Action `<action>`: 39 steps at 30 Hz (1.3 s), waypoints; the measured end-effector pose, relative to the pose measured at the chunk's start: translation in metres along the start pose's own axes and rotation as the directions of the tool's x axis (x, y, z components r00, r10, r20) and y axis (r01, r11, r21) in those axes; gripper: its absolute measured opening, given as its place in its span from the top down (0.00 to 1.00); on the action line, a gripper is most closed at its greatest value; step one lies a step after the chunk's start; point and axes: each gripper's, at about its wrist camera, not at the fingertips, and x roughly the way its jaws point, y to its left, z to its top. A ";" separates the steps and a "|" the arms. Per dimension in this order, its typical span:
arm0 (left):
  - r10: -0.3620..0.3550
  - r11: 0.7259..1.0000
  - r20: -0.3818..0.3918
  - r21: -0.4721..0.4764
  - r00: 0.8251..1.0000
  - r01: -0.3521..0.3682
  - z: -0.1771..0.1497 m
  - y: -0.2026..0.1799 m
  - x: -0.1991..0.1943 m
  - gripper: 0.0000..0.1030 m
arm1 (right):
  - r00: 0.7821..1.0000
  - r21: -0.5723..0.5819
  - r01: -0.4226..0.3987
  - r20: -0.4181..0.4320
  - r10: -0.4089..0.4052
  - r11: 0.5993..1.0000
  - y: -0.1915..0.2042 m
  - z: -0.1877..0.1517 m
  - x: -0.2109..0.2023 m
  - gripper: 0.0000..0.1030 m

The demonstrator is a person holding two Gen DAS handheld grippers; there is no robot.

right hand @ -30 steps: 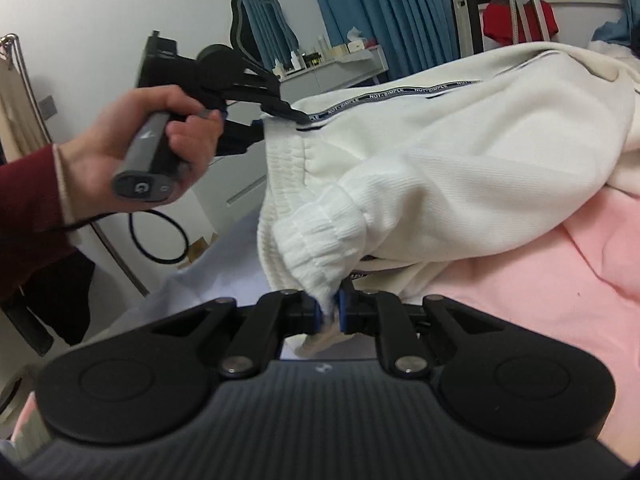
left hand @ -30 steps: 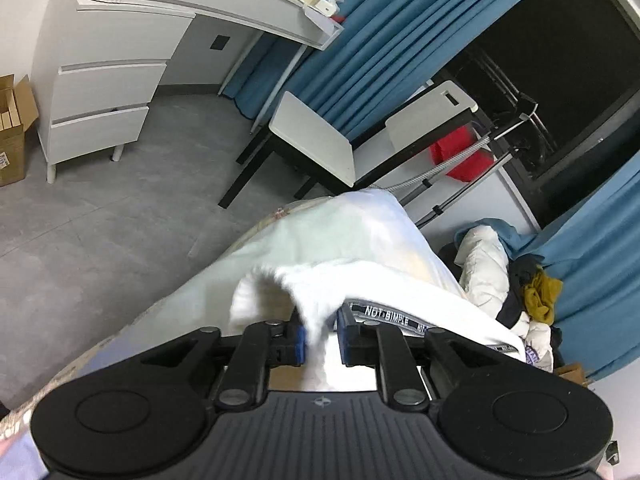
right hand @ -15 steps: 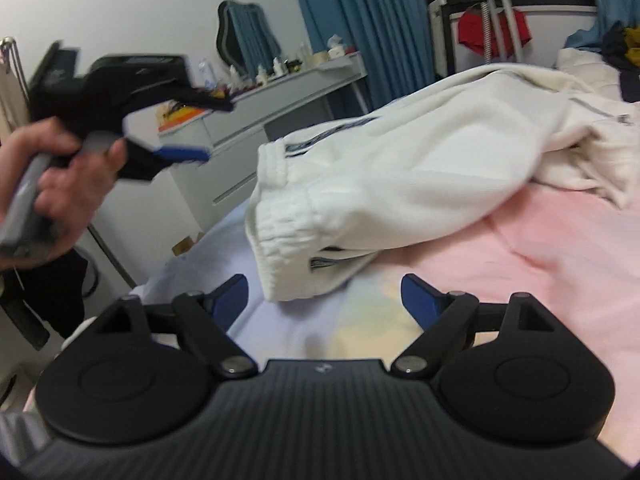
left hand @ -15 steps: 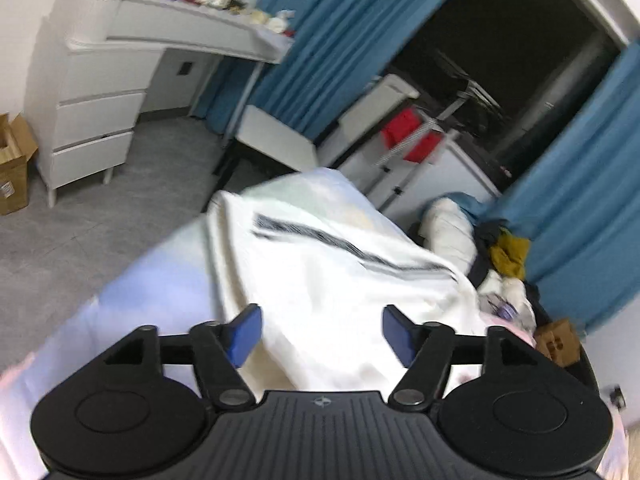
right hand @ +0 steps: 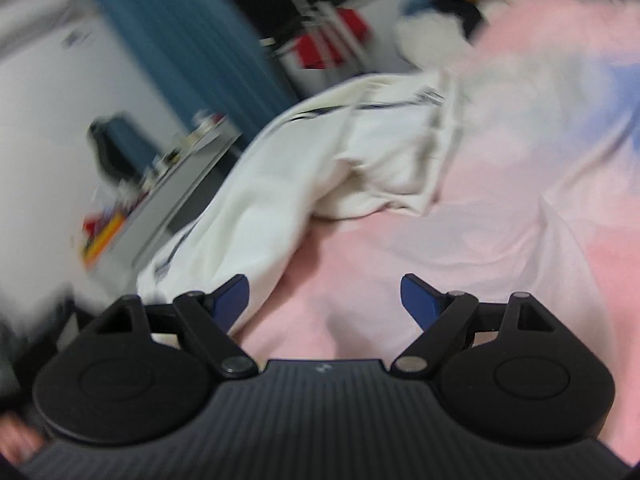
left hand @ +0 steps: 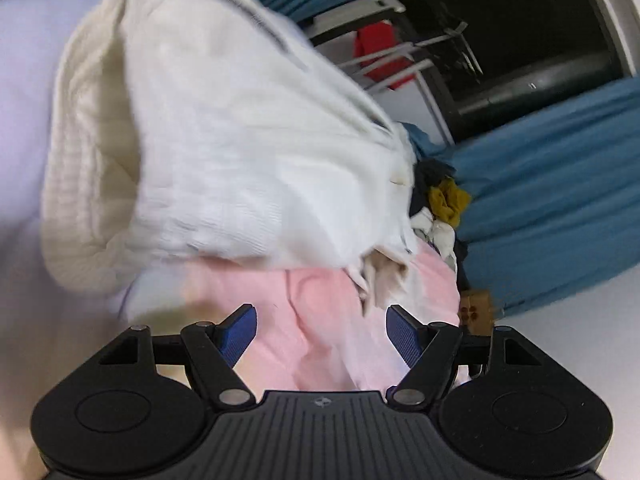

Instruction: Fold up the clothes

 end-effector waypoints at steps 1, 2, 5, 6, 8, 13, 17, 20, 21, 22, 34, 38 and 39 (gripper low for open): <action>-0.013 1.000 0.009 -0.021 1.000 0.013 0.003 0.008 0.006 0.29 | 1.000 0.067 -0.006 -0.005 0.006 0.998 -0.010 0.008 0.013 0.17; -0.027 0.999 0.020 -0.041 0.999 0.027 0.007 0.015 0.012 0.29 | 1.000 0.111 -0.005 -0.010 0.006 0.994 -0.017 0.014 0.027 0.17; -0.064 0.992 0.039 -0.106 0.997 0.067 0.018 0.037 0.023 0.29 | 1.000 0.245 -0.014 -0.021 0.020 0.969 -0.037 0.031 0.069 0.15; -0.081 0.987 0.041 -0.133 0.996 0.086 0.020 0.043 0.025 0.30 | 0.999 0.299 -0.027 -0.021 0.035 0.954 -0.044 0.034 0.082 0.15; -0.108 0.979 0.050 -0.168 0.993 0.115 0.027 0.055 0.031 0.31 | 0.999 0.390 -0.047 -0.007 0.054 0.920 -0.056 0.041 0.105 0.15; -0.133 0.973 0.061 -0.184 0.989 0.142 0.030 0.062 0.032 0.38 | 0.996 0.408 -0.011 0.084 -0.026 0.913 -0.049 0.060 0.134 0.12; -0.128 0.968 0.067 -0.211 0.990 0.139 0.029 0.065 0.028 0.53 | 0.986 0.356 0.066 0.122 -0.116 0.932 -0.038 0.075 0.146 0.36; -0.123 0.964 0.083 -0.227 0.989 0.138 0.029 0.066 0.019 0.71 | 0.982 0.265 0.097 0.135 -0.136 0.959 -0.028 0.090 0.135 0.55; -0.125 0.963 0.088 -0.230 0.988 0.142 0.030 0.065 0.015 0.74 | 0.981 0.238 0.094 0.143 -0.131 0.967 -0.027 0.096 0.128 0.58; -0.130 0.962 0.095 -0.231 0.987 0.149 0.032 0.064 0.010 0.77 | 0.981 0.212 0.092 0.150 -0.125 0.973 -0.026 0.102 0.121 0.59; -0.156 0.966 0.220 -0.171 0.963 0.196 0.042 0.038 -0.058 0.85 | 0.935 -0.043 0.072 0.350 -0.053 0.996 -0.092 0.221 -0.005 0.62; -0.109 0.973 0.173 -0.181 0.979 0.141 0.030 0.032 -0.055 0.85 | 0.953 -0.014 0.033 0.302 -0.027 0.999 -0.146 0.218 -0.012 0.61; -0.093 0.975 0.160 -0.186 0.983 0.123 0.026 0.031 -0.053 0.85 | 0.958 0.023 0.020 0.287 -0.026 1.000 -0.160 0.214 -0.010 0.60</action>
